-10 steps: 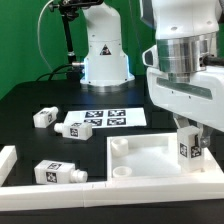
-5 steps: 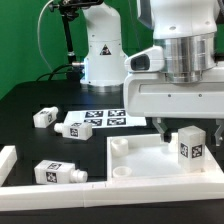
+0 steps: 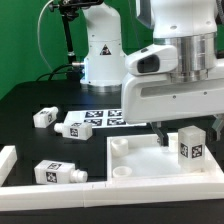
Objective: Assemble one leg
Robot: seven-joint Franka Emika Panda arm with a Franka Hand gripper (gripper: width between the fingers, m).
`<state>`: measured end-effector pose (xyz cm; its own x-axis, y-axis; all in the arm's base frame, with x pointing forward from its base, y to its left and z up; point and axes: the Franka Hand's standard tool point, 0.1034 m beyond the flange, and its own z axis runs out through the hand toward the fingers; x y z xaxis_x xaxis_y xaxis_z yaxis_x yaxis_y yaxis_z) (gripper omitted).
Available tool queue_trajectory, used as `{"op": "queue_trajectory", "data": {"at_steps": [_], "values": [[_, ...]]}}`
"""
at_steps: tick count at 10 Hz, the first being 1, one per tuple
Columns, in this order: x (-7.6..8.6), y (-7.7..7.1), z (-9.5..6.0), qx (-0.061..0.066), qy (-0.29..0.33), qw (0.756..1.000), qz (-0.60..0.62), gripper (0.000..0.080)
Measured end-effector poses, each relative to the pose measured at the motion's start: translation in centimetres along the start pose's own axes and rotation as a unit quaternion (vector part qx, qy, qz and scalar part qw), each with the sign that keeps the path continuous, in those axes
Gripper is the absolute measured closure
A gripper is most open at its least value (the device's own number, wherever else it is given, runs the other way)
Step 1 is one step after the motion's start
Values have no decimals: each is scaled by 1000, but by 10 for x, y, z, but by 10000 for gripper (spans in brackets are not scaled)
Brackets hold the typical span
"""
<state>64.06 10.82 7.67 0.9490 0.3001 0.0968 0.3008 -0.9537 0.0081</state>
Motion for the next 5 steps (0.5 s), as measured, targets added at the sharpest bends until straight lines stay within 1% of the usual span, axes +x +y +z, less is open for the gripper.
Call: {"op": "queue_trajectory", "data": {"at_steps": [2, 3, 4, 5], "values": [[0, 0, 0, 1, 0, 1000, 26, 150], [0, 0, 0, 2, 0, 999, 42, 288], [0, 0, 0, 2, 0, 997, 75, 470], [-1, 0, 1, 2, 0, 994, 109, 514]]}}
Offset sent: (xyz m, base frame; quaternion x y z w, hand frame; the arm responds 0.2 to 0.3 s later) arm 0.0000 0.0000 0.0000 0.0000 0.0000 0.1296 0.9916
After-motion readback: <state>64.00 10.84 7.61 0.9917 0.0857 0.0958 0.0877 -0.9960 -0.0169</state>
